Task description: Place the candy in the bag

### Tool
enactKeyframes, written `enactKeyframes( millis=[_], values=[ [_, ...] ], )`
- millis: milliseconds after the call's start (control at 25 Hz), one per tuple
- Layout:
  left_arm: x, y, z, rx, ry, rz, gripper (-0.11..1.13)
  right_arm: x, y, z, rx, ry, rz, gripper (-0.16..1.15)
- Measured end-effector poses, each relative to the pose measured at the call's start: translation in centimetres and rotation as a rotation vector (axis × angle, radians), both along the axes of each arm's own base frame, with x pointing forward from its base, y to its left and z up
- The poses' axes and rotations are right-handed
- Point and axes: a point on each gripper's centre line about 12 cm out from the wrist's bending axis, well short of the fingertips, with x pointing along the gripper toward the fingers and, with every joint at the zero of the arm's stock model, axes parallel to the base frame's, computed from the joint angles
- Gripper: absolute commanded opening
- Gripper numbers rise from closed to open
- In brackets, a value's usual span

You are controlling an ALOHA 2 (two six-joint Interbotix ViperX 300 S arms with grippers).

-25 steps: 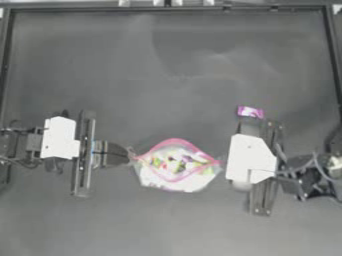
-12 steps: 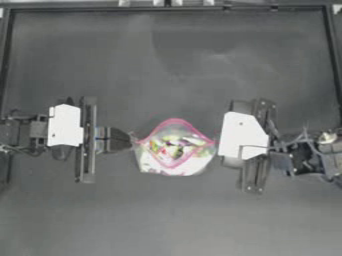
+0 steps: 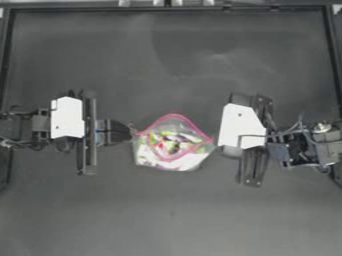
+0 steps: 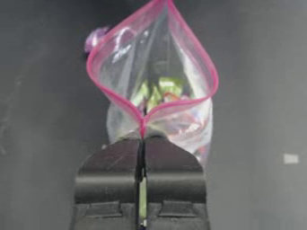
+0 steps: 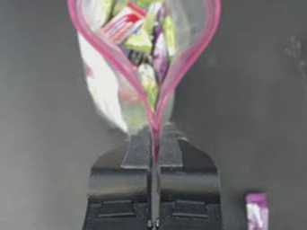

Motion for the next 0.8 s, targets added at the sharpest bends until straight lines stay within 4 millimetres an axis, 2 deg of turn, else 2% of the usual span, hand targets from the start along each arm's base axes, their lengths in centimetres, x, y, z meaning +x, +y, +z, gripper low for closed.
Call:
enactKeyframes(
  millis=[400, 800],
  values=[
    [0.5, 0.1, -1.7, -0.009, 0.04, 0.003, 0.04, 0.0, -0.6, -0.7, 0.013, -0.021, 0.0, 0.05],
    [0.5, -0.2, -2.9, -0.021, 0.073, 0.0, 0.04, 0.7, -0.6, -2.5, 0.022, -0.001, 0.013, 0.05]
  ],
)
